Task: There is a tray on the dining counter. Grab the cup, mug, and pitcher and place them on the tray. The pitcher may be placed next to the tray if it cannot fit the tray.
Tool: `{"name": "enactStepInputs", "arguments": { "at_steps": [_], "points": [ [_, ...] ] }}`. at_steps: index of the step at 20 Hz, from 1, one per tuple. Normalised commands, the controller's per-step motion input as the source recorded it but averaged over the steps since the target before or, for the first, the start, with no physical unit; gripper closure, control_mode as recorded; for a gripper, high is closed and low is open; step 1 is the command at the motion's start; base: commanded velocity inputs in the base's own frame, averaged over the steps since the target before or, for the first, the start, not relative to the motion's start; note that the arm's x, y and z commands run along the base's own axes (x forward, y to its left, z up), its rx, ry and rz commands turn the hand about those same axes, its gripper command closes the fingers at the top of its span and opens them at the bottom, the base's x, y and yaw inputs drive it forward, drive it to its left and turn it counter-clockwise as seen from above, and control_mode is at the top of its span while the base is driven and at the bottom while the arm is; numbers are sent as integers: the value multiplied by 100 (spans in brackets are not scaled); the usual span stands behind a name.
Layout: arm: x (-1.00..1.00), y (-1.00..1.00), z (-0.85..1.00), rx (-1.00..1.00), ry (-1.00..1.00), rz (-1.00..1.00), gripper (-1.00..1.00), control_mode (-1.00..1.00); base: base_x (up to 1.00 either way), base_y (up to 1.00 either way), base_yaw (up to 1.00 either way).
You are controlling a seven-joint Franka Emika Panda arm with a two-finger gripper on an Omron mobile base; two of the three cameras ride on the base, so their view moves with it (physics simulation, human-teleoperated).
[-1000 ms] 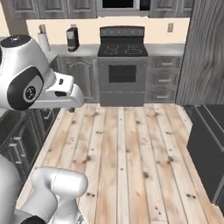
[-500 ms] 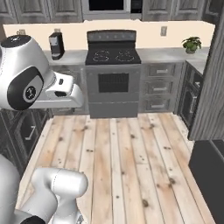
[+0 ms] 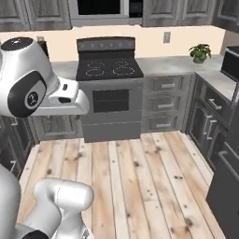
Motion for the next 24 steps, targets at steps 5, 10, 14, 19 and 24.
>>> {"name": "enactStepInputs", "arguments": {
  "at_steps": [5,10,14,19,24],
  "points": [
    [0,0,0,0,0,0,-100,100,100,17,-34],
    [0,0,0,0,0,0,-100,100,84,14,-40],
    [0,0,0,0,0,0,-100,100,65,25,-40],
    [0,0,0,0,0,0,-100,100,47,52,-43],
    [0,0,0,0,0,0,-100,100,43,79,-50]
  ]
}}
